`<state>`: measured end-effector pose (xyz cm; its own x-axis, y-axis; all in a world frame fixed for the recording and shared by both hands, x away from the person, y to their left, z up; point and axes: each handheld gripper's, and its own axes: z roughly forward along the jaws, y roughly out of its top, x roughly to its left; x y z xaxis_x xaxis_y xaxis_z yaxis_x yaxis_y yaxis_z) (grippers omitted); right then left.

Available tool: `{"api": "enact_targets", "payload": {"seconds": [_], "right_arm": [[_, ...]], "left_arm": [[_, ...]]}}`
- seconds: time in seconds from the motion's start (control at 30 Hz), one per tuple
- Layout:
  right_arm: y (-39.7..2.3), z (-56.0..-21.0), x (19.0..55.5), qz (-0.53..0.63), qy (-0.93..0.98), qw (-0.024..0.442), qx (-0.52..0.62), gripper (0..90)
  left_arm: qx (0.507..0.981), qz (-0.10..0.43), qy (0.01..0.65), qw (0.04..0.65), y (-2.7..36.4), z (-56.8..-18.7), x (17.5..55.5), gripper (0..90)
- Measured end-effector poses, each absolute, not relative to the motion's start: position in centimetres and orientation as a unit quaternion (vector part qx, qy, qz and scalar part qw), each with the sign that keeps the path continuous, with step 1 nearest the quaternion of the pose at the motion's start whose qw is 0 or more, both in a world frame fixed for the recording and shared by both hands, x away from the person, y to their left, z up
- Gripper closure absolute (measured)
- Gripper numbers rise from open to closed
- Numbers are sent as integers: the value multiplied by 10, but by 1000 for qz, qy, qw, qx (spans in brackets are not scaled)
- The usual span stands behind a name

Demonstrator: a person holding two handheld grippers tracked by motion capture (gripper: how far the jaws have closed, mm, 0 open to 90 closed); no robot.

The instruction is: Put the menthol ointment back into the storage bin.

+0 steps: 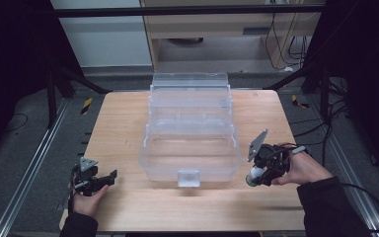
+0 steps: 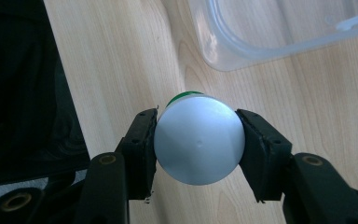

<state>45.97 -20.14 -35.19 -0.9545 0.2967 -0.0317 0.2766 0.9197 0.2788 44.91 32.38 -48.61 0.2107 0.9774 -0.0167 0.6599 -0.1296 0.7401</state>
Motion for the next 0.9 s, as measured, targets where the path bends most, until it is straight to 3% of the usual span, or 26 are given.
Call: {"api": "enact_targets", "payload": {"seconds": [0.9], "right_arm": [[-174, -306, 470, 139, 983, 40, 116, 503]], "left_arm": [[710, 246, 577, 319, 323, -486, 449, 233]]}}
